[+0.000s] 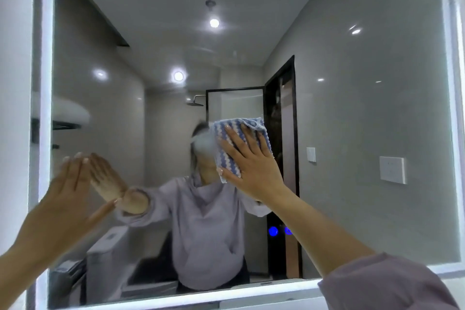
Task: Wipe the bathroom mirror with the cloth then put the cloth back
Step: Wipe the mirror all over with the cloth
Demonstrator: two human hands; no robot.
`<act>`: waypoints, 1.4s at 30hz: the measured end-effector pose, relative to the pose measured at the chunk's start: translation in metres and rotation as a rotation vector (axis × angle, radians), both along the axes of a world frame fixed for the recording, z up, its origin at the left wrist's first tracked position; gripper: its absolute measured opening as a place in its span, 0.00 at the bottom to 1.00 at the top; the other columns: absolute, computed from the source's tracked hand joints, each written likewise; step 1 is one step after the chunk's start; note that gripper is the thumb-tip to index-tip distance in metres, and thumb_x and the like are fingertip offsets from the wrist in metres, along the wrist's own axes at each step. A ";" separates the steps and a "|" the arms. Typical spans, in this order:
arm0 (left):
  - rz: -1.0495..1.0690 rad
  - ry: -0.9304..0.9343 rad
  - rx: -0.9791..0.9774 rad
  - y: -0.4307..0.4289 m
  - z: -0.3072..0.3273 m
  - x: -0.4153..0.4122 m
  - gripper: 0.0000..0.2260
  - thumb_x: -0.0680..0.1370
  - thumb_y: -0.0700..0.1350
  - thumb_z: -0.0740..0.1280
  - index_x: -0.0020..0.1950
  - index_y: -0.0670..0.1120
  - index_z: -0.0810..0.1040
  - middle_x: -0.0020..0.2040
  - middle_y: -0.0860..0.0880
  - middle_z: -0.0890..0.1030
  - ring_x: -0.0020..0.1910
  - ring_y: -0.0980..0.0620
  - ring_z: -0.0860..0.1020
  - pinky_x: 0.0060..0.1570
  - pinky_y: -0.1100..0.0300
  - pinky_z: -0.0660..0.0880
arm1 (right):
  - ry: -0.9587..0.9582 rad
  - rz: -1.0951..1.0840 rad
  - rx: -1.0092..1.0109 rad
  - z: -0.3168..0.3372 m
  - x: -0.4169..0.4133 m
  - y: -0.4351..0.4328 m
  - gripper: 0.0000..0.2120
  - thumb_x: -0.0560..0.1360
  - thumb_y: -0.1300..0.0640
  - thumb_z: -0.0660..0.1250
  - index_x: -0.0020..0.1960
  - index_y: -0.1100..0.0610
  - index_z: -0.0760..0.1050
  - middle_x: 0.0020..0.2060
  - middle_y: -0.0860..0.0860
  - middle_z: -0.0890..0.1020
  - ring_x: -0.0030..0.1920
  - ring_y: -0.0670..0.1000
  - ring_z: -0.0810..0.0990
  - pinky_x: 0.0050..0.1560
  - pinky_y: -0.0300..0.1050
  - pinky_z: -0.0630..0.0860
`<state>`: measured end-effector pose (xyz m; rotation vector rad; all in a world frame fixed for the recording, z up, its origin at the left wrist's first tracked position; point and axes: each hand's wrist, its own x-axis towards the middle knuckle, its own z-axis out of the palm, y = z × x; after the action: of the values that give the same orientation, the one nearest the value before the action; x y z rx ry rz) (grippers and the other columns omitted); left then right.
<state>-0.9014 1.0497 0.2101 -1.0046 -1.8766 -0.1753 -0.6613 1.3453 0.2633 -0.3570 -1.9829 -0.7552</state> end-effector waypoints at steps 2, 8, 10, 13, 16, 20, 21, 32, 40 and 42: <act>0.054 -0.077 -0.012 0.008 0.002 0.031 0.47 0.74 0.72 0.48 0.75 0.33 0.48 0.74 0.30 0.53 0.73 0.31 0.58 0.70 0.37 0.59 | -0.022 0.017 0.002 0.000 0.003 0.004 0.32 0.79 0.35 0.48 0.79 0.46 0.47 0.79 0.46 0.45 0.78 0.53 0.38 0.76 0.53 0.33; 0.024 -0.193 0.097 0.036 0.008 0.118 0.45 0.74 0.71 0.40 0.73 0.34 0.50 0.74 0.34 0.56 0.72 0.37 0.57 0.67 0.42 0.60 | -0.066 0.075 -0.023 0.001 0.003 0.008 0.34 0.79 0.35 0.48 0.79 0.46 0.40 0.79 0.47 0.42 0.77 0.52 0.34 0.75 0.54 0.32; 0.011 -0.229 0.098 0.045 0.008 0.126 0.47 0.70 0.74 0.35 0.74 0.37 0.44 0.76 0.39 0.46 0.75 0.42 0.48 0.72 0.48 0.52 | -0.064 0.096 0.003 0.003 0.004 0.010 0.33 0.79 0.35 0.48 0.79 0.46 0.43 0.79 0.47 0.44 0.78 0.53 0.37 0.76 0.55 0.36; -0.006 -0.216 0.092 0.057 0.012 0.127 0.47 0.68 0.74 0.31 0.74 0.39 0.37 0.76 0.42 0.39 0.76 0.46 0.41 0.74 0.53 0.45 | -0.078 0.137 0.078 0.011 0.012 0.016 0.31 0.79 0.36 0.50 0.79 0.46 0.51 0.78 0.47 0.51 0.78 0.54 0.47 0.77 0.56 0.45; -0.010 -0.193 0.091 0.069 0.024 0.131 0.46 0.66 0.73 0.29 0.72 0.41 0.32 0.75 0.43 0.33 0.74 0.48 0.33 0.72 0.57 0.38 | -0.126 0.132 0.139 0.025 0.019 0.025 0.31 0.78 0.36 0.51 0.78 0.45 0.52 0.78 0.47 0.53 0.78 0.53 0.47 0.77 0.55 0.45; -0.071 -0.211 0.135 0.091 0.038 0.140 0.46 0.66 0.73 0.30 0.72 0.41 0.31 0.73 0.44 0.31 0.72 0.49 0.30 0.71 0.58 0.34 | -0.118 0.116 0.127 0.041 0.021 0.031 0.32 0.78 0.35 0.51 0.78 0.44 0.51 0.78 0.46 0.51 0.78 0.52 0.45 0.77 0.55 0.43; -0.073 -0.195 0.142 0.097 0.040 0.142 0.45 0.67 0.72 0.33 0.72 0.40 0.32 0.74 0.43 0.33 0.73 0.47 0.31 0.71 0.57 0.35 | -0.114 0.110 0.123 0.045 0.021 0.032 0.32 0.78 0.35 0.51 0.78 0.44 0.50 0.78 0.45 0.50 0.78 0.52 0.45 0.77 0.55 0.42; -0.110 -0.146 0.147 0.161 0.046 0.129 0.46 0.67 0.72 0.26 0.72 0.38 0.27 0.73 0.40 0.27 0.73 0.45 0.28 0.71 0.54 0.33 | -0.009 0.012 0.118 0.114 0.034 0.046 0.33 0.79 0.34 0.50 0.76 0.41 0.38 0.76 0.42 0.38 0.78 0.51 0.37 0.75 0.52 0.31; -0.171 -0.137 0.203 0.164 0.041 0.127 0.44 0.69 0.71 0.31 0.72 0.39 0.29 0.73 0.41 0.28 0.74 0.45 0.30 0.72 0.54 0.35 | 0.102 -0.050 0.018 0.162 0.054 0.070 0.35 0.78 0.32 0.45 0.77 0.45 0.33 0.78 0.48 0.36 0.76 0.52 0.31 0.75 0.55 0.33; -0.172 -0.136 0.207 0.163 0.040 0.128 0.44 0.70 0.71 0.33 0.72 0.39 0.29 0.73 0.41 0.27 0.74 0.45 0.30 0.72 0.54 0.34 | 0.175 -0.046 -0.085 0.172 0.060 0.076 0.35 0.78 0.32 0.44 0.77 0.44 0.32 0.77 0.48 0.35 0.76 0.53 0.31 0.76 0.57 0.34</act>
<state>-0.7735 1.2130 0.2505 -1.0305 -1.8481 -0.5405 -0.6017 1.4214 0.4354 -0.5040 -1.8506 -0.6473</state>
